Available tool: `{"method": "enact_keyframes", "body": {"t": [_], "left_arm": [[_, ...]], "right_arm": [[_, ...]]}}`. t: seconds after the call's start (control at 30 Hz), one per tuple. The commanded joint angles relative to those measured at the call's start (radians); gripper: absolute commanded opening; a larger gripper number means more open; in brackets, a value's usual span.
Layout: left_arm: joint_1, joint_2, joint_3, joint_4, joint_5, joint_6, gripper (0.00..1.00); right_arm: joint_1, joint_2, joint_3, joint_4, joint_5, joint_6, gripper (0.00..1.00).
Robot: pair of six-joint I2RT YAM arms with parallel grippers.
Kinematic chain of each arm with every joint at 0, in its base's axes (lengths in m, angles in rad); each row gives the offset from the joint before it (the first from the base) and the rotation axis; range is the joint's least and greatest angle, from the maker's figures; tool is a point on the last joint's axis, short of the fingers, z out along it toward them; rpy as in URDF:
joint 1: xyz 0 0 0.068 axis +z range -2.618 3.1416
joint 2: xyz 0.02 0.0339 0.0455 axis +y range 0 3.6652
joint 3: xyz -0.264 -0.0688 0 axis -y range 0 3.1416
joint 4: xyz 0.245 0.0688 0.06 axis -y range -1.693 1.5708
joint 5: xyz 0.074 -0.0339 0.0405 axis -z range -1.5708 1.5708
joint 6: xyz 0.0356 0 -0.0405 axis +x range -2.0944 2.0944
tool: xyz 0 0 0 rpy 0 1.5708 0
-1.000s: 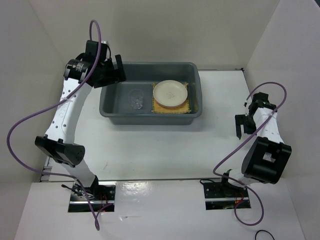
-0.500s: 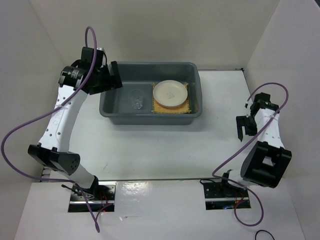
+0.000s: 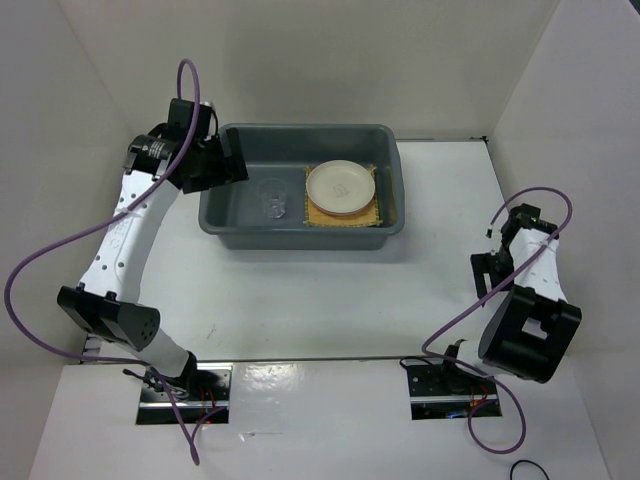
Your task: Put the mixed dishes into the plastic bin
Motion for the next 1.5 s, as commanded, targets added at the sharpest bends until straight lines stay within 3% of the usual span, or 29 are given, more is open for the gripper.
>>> {"method": "enact_keyframes", "body": {"t": [0.0,0.1,0.23,0.27,0.33,0.37,0.4,0.47,0.57,0.6,0.67,0.77,0.83,1.0,1.13,1.23,1.47], "left_arm": [[0.005,-0.048,-0.008,0.032,0.016,0.027,0.99],[0.005,-0.057,-0.037,0.032,0.016,0.027,0.99],[0.005,-0.089,-0.046,0.032,-0.007,0.018,0.99],[0.005,-0.089,-0.046,0.032,-0.007,0.018,0.99],[0.014,-0.098,-0.056,0.032,-0.007,0.018,0.99],[0.014,-0.098,-0.065,0.032,-0.016,0.018,0.99],[0.023,-0.108,-0.065,0.032,-0.017,0.018,0.99],[0.023,-0.108,-0.065,0.032,-0.017,0.018,0.99],[0.043,-0.117,-0.065,0.032,-0.017,0.018,0.99],[0.043,-0.129,-0.065,0.032,-0.017,0.018,0.99],[0.043,-0.129,-0.085,0.041,-0.017,0.018,0.99],[0.043,-0.14,-0.135,0.081,-0.017,0.027,0.99],[0.043,-0.14,-0.149,0.095,-0.006,0.027,0.99],[0.053,-0.128,-0.149,0.116,-0.006,0.037,0.99],[0.075,-0.117,-0.14,0.136,0.049,0.037,0.99],[0.086,-0.117,-0.154,0.136,0.08,0.037,0.99],[0.128,-0.138,-0.209,0.127,0.092,0.037,0.99]], "right_arm": [[-0.011,-0.008,-0.017,0.027,0.014,-0.082,0.91],[-0.025,0.02,-0.017,0.036,0.001,-0.139,0.84],[-0.046,0.081,-0.017,0.036,-0.03,-0.163,0.53],[-0.055,0.081,-0.017,0.036,-0.039,-0.163,0.39],[-0.056,0.108,-0.026,0.047,-0.039,-0.163,0.25],[-0.056,0.109,-0.026,0.047,-0.05,-0.163,0.09],[-0.056,0.118,0.003,0.047,-0.059,-0.163,0.02],[-0.056,0.118,0.058,0.006,-0.078,-0.154,0.0],[-0.056,0.118,0.306,-0.104,-0.18,-0.142,0.0],[-0.043,0.131,0.486,-0.134,-0.209,-0.142,0.0],[0.004,0.159,0.683,-0.195,-0.278,-0.142,0.0],[0.241,0.213,1.039,-0.195,-0.242,-0.122,0.0],[0.463,0.245,1.127,-0.195,-0.233,-0.111,0.0],[0.825,0.429,1.284,-0.195,-0.308,-0.116,0.0],[0.954,0.645,1.59,-0.195,-0.342,-0.116,0.0],[1.007,0.798,1.707,-0.195,-0.363,-0.116,0.0],[1.104,1.001,1.806,-0.195,-0.383,-0.116,0.0]]}}
